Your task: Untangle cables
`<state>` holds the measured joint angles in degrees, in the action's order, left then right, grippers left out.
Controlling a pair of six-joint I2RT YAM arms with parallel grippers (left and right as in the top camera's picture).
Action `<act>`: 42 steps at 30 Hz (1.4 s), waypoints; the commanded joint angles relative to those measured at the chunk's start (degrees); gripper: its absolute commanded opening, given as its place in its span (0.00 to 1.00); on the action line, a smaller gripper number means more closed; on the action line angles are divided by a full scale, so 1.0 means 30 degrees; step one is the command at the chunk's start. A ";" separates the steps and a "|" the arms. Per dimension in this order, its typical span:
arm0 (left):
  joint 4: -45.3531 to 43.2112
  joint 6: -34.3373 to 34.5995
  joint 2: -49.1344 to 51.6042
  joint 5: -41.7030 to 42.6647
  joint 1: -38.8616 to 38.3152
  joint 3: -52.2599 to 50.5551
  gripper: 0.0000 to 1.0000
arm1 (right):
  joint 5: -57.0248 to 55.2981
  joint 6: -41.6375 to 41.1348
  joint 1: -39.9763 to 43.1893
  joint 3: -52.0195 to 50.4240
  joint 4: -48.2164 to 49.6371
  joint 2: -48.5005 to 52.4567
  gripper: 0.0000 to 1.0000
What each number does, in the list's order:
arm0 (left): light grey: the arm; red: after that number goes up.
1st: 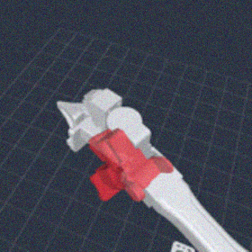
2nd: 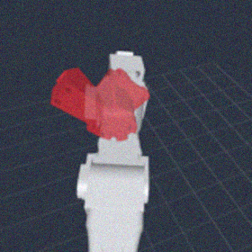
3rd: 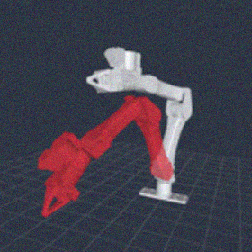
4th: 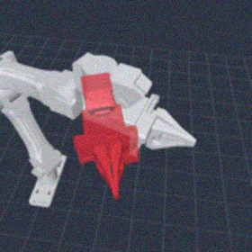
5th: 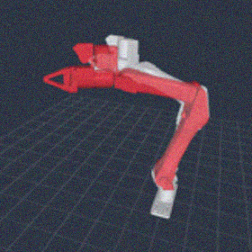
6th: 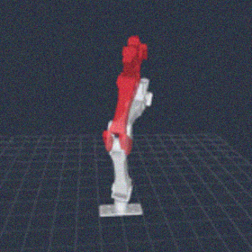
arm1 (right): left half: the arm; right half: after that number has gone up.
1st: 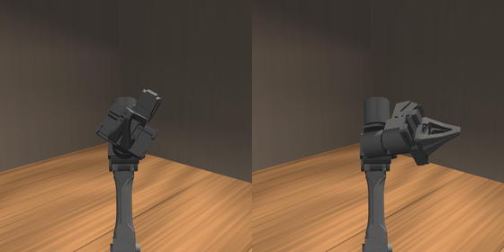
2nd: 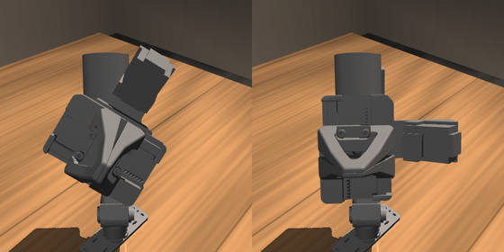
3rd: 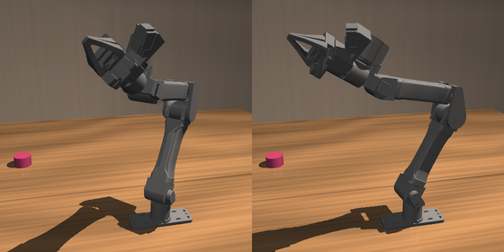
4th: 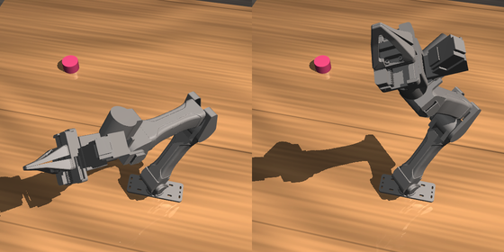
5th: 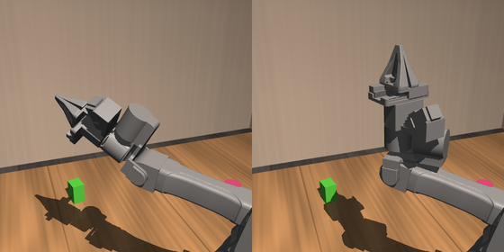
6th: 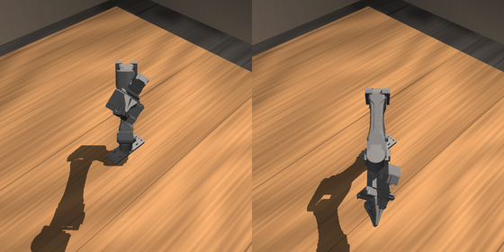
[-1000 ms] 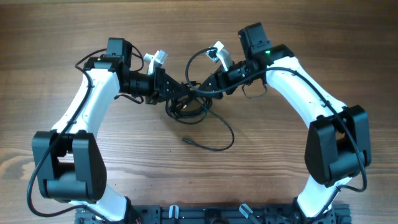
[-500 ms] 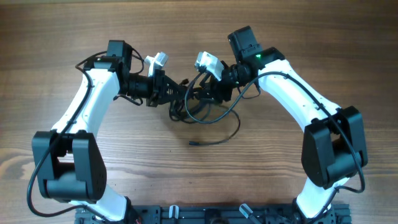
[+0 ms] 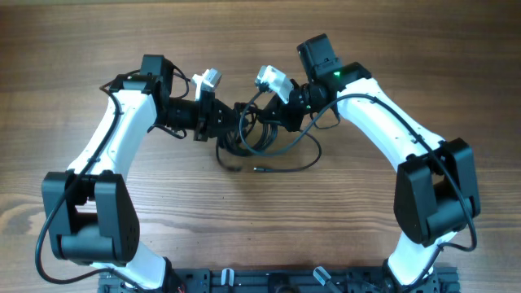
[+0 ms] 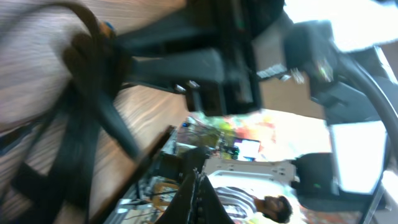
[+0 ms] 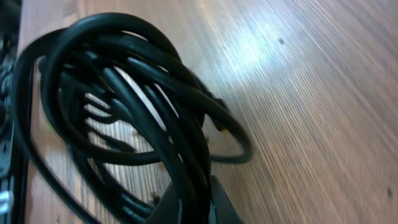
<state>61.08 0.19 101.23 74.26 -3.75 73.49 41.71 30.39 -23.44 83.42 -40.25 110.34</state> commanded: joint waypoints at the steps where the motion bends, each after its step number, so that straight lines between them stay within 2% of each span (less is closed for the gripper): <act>1: -0.0131 -0.0495 -0.0313 0.3402 0.0233 0.0044 0.04 | -0.2433 -0.5151 0.0590 0.0146 0.0095 0.0284 0.04; 3: -0.0219 -0.0495 -0.0313 0.4503 0.0452 0.0044 0.04 | -0.4947 -0.7016 0.0860 0.0153 0.0066 0.0284 0.04; 6: -0.0342 -0.0495 -0.0313 0.4568 0.0998 0.0044 0.04 | -0.8058 -0.9799 0.1610 0.0153 -0.0160 0.0284 0.04; 8: -0.0364 -0.0488 -0.0313 0.3526 0.1224 0.0044 0.04 | -0.6229 -0.9617 0.2142 0.0146 -0.0648 0.0284 0.04; 10: -0.0393 -0.0262 -0.0313 0.0896 0.1100 0.0044 0.04 | -0.3796 -0.9748 0.2273 0.0146 -0.1188 0.0284 0.04; 12: -0.0663 0.0408 -0.0313 -0.0466 0.0721 0.0044 0.09 | -0.2397 -1.0280 0.2120 0.0146 -0.1479 0.0284 0.04; 14: -0.1712 0.2033 -0.0313 -0.1756 0.0219 0.0044 0.18 | -0.2229 -1.1839 0.1792 0.0146 -0.1617 0.0284 0.04; 16: -0.3548 0.4925 -0.0313 -0.3978 -0.0721 0.0044 0.24 | -0.2229 -1.3967 0.1260 0.0146 -0.1501 0.0284 0.04; 18: -0.5260 0.7715 -0.0313 -0.6492 -0.1756 0.0044 0.38 | -0.2433 -1.5599 0.0699 0.0146 -0.1144 0.0284 0.04; 20: -0.6863 0.9231 -0.0313 -0.7912 -0.2674 0.0044 0.39 | -0.3665 -1.7435 0.0146 0.0146 -0.0852 0.0284 0.04; 23: -0.7286 1.0571 -0.0313 -1.0950 -0.3228 0.0036 0.39 | -0.5115 -1.9409 -0.0357 0.0146 -0.0780 0.0284 0.04; 27: -0.7308 1.0681 -0.0313 -1.5030 -0.3592 0.0036 0.37 | -0.5005 -1.9730 -0.0583 0.0146 -0.0510 0.0284 0.04; 37: -0.9610 1.0673 -0.0306 -1.5322 -0.4444 0.0000 0.38 | -0.3417 -1.9628 -0.0597 0.0146 -0.0211 0.0284 0.04; 42: -0.9836 1.0695 0.0007 -1.7150 -0.5406 0.0000 0.34 | -0.3155 -1.9613 -0.0597 0.0146 -0.0102 0.0284 0.04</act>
<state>32.03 32.08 101.23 26.74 -18.59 73.41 29.65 -27.92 -24.88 83.40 -41.04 110.59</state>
